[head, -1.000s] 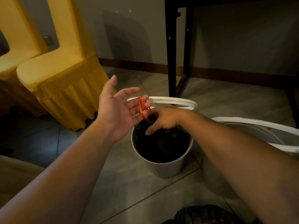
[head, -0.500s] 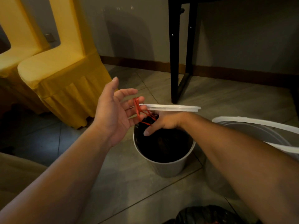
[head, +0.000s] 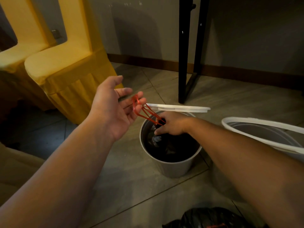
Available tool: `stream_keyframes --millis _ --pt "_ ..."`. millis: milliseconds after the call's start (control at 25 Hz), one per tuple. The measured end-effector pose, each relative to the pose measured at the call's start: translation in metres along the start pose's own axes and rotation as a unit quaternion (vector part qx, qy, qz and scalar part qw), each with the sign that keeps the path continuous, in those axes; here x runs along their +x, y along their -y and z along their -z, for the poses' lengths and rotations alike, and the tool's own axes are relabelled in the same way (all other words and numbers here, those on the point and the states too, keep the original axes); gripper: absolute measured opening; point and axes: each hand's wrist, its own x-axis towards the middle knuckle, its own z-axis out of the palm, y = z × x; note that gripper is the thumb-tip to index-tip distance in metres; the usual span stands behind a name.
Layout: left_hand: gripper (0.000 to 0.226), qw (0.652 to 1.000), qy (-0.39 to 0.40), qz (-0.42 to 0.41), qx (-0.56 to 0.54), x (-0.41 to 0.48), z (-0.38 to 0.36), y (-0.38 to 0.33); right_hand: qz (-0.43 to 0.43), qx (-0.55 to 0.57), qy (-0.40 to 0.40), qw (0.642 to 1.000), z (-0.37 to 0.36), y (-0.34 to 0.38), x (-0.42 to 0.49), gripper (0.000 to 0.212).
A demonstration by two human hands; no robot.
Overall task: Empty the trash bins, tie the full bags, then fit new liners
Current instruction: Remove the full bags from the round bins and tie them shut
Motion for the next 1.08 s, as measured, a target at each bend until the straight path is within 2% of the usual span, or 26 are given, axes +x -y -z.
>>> stream_keyframes --millis 120,360,400,520,560,600,720,840,1080 --pt "0.030 1.000 0.000 0.003 0.015 -0.002 0.003 0.005 0.005 -0.040 0.006 0.999 -0.002 -0.004 0.000 0.023" --pt "0.020 0.999 0.022 0.008 0.038 0.001 0.010 0.014 -0.010 -0.041 0.006 0.999 0.000 -0.019 0.000 0.020" --pt "0.017 0.998 0.027 0.006 0.053 0.002 0.011 0.019 -0.014 -0.023 0.015 1.000 0.001 -0.018 -0.001 0.026" --pt "0.027 0.997 0.029 -0.005 0.066 0.007 0.019 0.030 -0.023 0.089 0.057 0.994 0.006 -0.004 -0.009 0.061" --pt "0.029 0.997 0.026 -0.009 0.071 0.008 0.022 0.032 -0.019 0.117 0.062 0.991 0.009 0.003 -0.013 0.065" --pt "0.030 0.997 0.021 -0.013 0.078 0.009 0.025 0.033 -0.007 0.140 0.057 0.989 0.012 0.009 -0.018 0.062" --pt "0.032 0.996 0.004 -0.017 0.087 0.012 0.033 0.035 0.034 0.173 0.006 0.984 0.020 0.022 -0.030 0.038" --pt "0.033 0.997 0.002 -0.010 0.078 0.009 0.040 0.039 0.040 0.197 -0.026 0.979 0.029 0.025 -0.042 0.019" --pt "0.039 0.997 -0.007 0.006 0.071 0.000 0.043 0.049 0.034 0.215 -0.076 0.973 0.034 0.022 -0.058 0.008"
